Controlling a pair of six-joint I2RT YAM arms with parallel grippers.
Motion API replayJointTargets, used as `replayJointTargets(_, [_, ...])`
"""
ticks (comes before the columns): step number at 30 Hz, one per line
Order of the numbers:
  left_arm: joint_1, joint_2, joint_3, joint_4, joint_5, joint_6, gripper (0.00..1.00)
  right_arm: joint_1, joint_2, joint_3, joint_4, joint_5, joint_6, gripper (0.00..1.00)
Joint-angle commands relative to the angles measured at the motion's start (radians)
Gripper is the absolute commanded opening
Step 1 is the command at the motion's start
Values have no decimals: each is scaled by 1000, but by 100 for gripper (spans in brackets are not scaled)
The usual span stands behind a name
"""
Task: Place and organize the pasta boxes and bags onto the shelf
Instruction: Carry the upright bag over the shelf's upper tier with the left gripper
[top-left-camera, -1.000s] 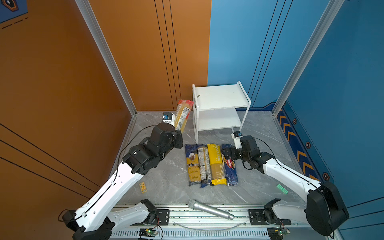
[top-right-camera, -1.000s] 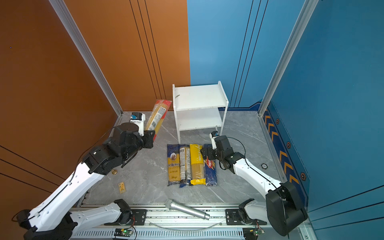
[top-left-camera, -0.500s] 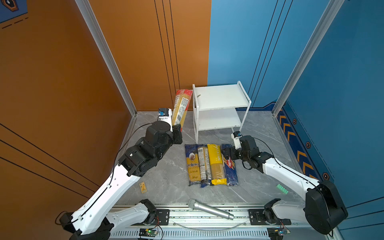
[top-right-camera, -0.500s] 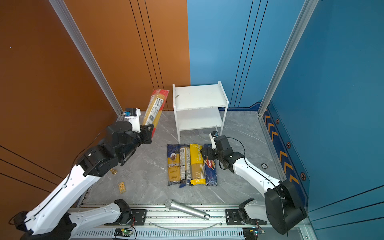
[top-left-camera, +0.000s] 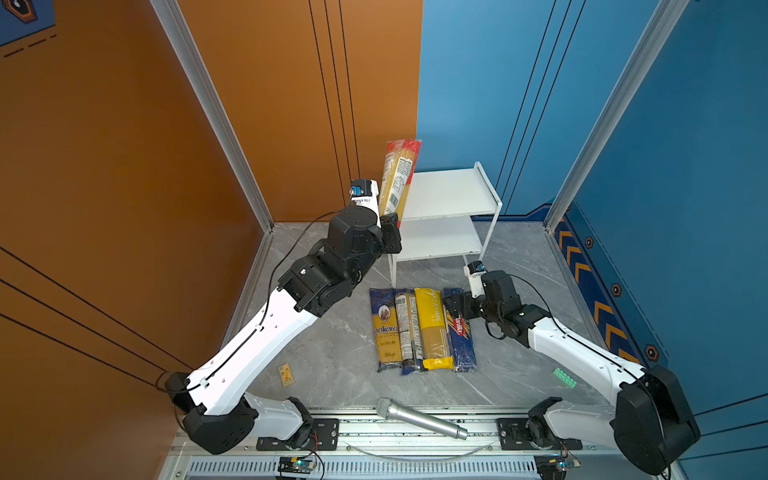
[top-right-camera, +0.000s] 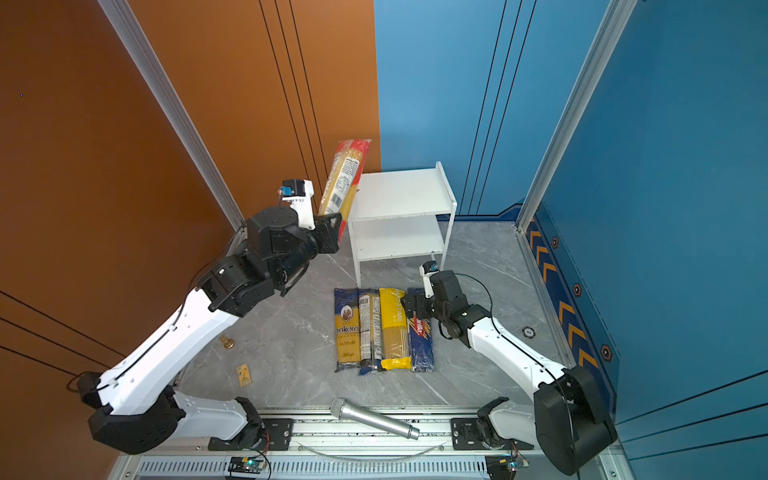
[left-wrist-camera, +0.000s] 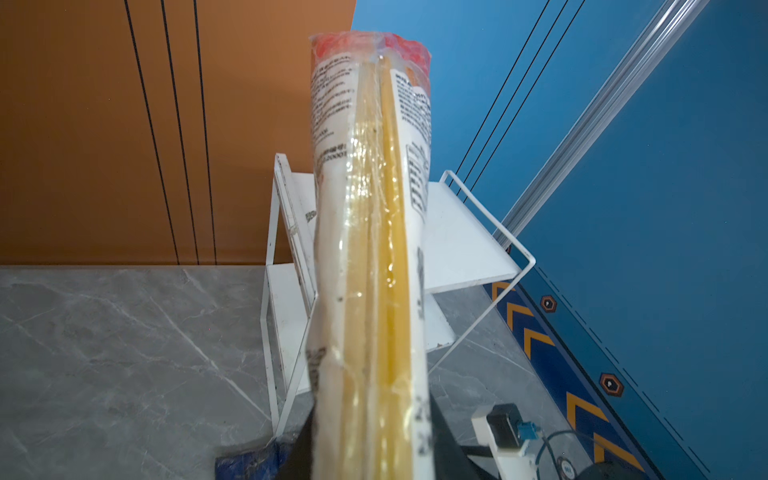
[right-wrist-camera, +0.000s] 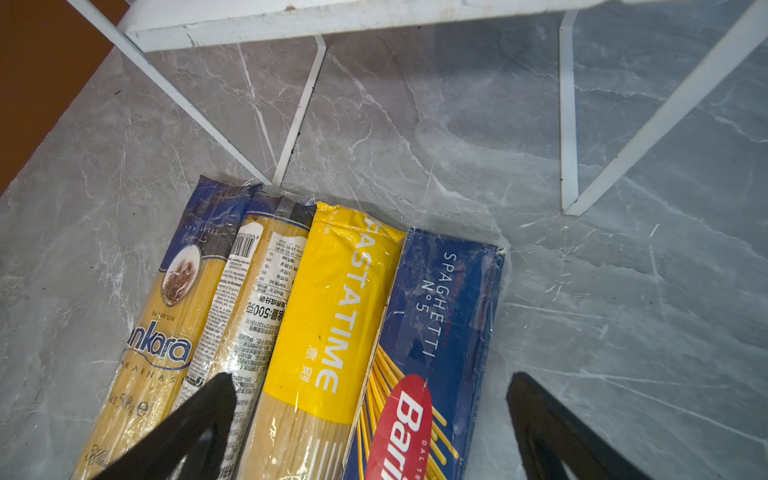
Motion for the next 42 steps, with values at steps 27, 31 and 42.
replayJointTargets(27, [7, 419, 389, 266, -245, -72, 0, 9, -126, -73, -41, 47, -11, 100])
replayJointTargets(31, [23, 427, 362, 266, -235, -115, 0, 9, -125, -77, -34, 42, -10, 100])
replayJointTargets(42, [39, 448, 328, 229, -217, -152, 0, 6, -123, -80, -29, 43, -9, 100])
